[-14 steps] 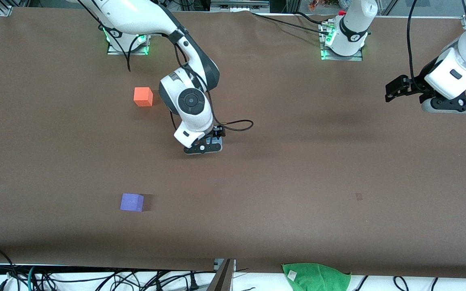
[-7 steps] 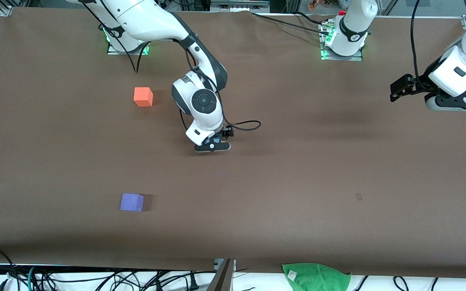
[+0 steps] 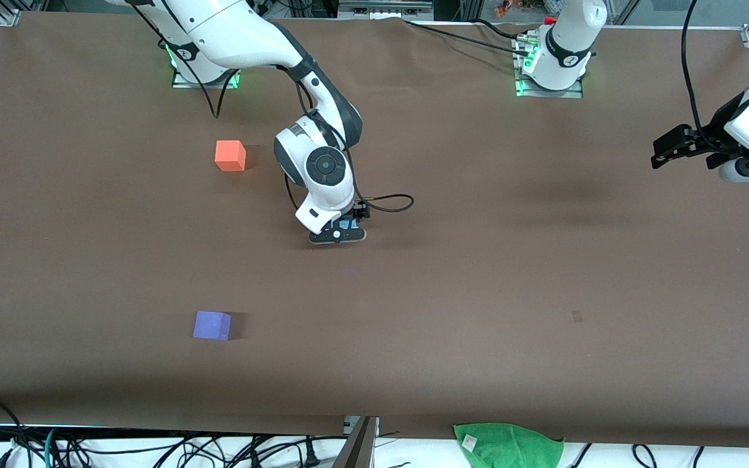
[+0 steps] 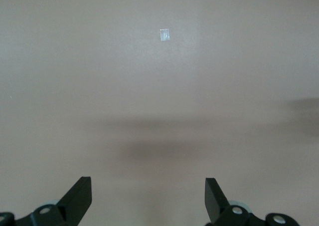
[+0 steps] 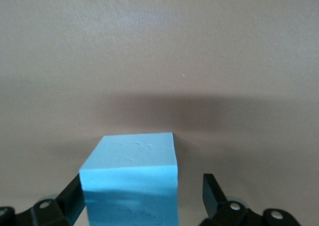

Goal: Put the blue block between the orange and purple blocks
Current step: 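Lift the light-blue cube with the right gripper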

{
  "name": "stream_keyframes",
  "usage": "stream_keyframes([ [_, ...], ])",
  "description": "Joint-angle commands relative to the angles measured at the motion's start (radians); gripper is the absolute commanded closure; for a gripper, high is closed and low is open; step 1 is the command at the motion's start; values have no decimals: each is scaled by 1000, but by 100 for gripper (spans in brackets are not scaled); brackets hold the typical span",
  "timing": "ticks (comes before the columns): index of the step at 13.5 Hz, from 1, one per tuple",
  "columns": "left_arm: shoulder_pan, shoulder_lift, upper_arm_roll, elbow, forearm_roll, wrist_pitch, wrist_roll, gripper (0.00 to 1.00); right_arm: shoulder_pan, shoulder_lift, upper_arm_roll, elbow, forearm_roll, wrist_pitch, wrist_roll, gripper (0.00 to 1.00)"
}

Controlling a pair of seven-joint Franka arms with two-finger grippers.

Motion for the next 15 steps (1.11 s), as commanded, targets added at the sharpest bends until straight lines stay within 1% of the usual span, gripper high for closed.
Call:
stream_keyframes([
  [1,7,-5,-11,-9,20,-12,11,0,6,-39,-6,-52,-3,17,-23,0],
  [3,7,7,-10,20,20,-12,12,0,6,-39,-6,-52,-1,17,-23,1],
  [4,7,12,-8,25,20,-10,12,0,6,-37,-6,-51,-1,25,-23,12],
  [5,6,21,-10,36,22,-10,11,0,6,-33,-6,-51,1,36,-23,26],
  [6,6,35,-10,43,20,-10,11,0,6,-31,-6,-48,1,43,-23,38],
  [7,7,39,-10,57,19,-10,11,0,5,-30,-6,-45,1,47,-23,47],
  [11,7,41,-7,59,19,-10,9,0,-7,-48,-15,-19,7,33,-36,48],
  [13,9,43,-7,59,19,-10,9,0,-41,-83,-29,-18,7,-22,-40,48],
  [14,9,43,-7,59,19,-10,9,0,-56,-99,-55,-25,5,-73,-65,48],
  [15,9,44,-7,65,20,-10,9,0,-64,-116,-101,-29,7,-123,-143,48],
])
